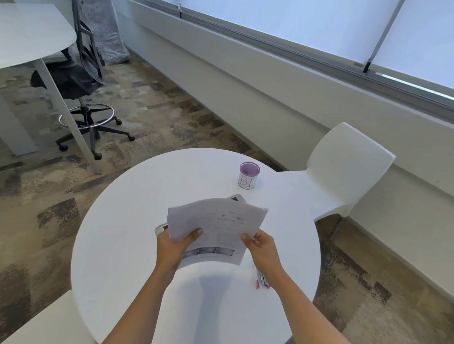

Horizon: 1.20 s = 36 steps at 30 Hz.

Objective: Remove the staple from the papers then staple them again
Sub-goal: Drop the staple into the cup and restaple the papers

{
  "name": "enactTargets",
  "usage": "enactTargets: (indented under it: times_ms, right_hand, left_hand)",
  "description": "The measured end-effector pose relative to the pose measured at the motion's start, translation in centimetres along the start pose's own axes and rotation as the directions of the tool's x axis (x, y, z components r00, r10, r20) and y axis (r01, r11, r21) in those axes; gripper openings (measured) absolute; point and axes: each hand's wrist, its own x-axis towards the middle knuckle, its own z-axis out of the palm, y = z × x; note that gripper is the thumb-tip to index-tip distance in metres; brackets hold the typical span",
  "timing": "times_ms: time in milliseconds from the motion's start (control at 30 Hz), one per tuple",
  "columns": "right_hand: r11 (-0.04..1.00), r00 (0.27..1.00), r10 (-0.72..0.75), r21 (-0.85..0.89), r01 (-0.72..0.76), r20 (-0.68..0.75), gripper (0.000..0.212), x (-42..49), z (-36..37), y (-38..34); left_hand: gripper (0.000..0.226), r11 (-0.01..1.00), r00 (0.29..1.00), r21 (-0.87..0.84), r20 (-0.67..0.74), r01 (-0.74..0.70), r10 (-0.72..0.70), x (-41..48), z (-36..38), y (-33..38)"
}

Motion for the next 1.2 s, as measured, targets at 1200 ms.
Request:
enactTargets:
  times_ms: [1200]
  right_hand:
    - [0.992, 0.999, -0.015, -0.126, 0.019, 0.033, 0.020, 0.1, -1.1, 2.6]
  left_hand:
    - [0.033, 1.000, 1.000, -0.022, -0.020, -0.016, 0.016, -0.2, -0.7, -4.6]
